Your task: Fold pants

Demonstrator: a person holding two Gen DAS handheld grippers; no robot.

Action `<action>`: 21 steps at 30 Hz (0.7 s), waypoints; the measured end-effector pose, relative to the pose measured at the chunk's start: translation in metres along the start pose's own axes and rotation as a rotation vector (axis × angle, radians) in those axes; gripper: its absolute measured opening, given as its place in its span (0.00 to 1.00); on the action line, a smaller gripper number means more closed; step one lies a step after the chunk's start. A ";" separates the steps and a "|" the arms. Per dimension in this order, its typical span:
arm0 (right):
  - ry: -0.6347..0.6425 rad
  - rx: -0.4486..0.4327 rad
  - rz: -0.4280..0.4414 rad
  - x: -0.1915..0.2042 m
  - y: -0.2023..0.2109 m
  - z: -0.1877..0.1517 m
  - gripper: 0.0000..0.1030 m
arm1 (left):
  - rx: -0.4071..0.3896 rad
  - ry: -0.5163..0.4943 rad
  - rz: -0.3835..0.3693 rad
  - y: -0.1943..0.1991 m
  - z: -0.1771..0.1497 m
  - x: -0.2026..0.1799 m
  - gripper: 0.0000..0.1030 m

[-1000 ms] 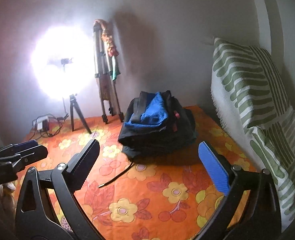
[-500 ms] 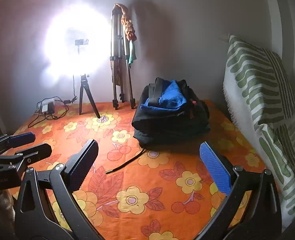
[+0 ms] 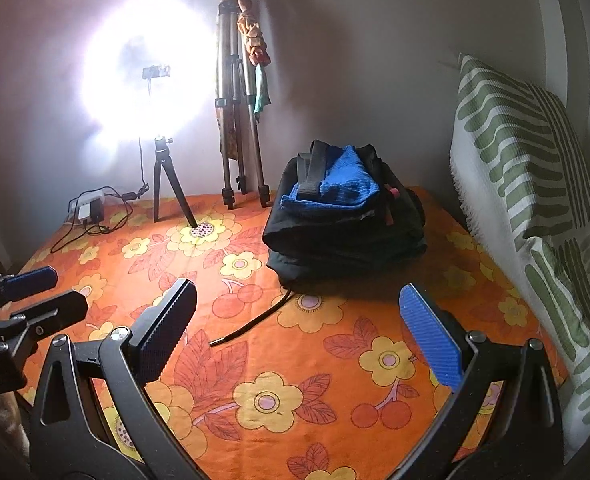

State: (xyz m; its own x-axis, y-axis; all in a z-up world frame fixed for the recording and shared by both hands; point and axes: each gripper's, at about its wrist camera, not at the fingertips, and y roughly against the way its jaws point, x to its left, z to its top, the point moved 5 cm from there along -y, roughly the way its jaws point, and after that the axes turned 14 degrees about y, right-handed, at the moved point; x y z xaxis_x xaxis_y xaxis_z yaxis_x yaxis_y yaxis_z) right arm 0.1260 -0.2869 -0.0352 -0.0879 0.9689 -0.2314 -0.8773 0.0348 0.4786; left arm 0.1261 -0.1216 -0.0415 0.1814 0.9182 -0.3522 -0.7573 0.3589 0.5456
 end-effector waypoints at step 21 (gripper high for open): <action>-0.017 0.009 -0.018 -0.007 0.002 -0.004 1.00 | 0.000 0.001 -0.004 0.005 -0.001 -0.004 0.72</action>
State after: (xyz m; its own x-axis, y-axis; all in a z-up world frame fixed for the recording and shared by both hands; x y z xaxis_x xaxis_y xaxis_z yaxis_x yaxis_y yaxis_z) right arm 0.1226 -0.2942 -0.0359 -0.0638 0.9720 -0.2262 -0.8745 0.0548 0.4819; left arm 0.1216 -0.1234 -0.0381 0.1841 0.9164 -0.3553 -0.7567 0.3628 0.5439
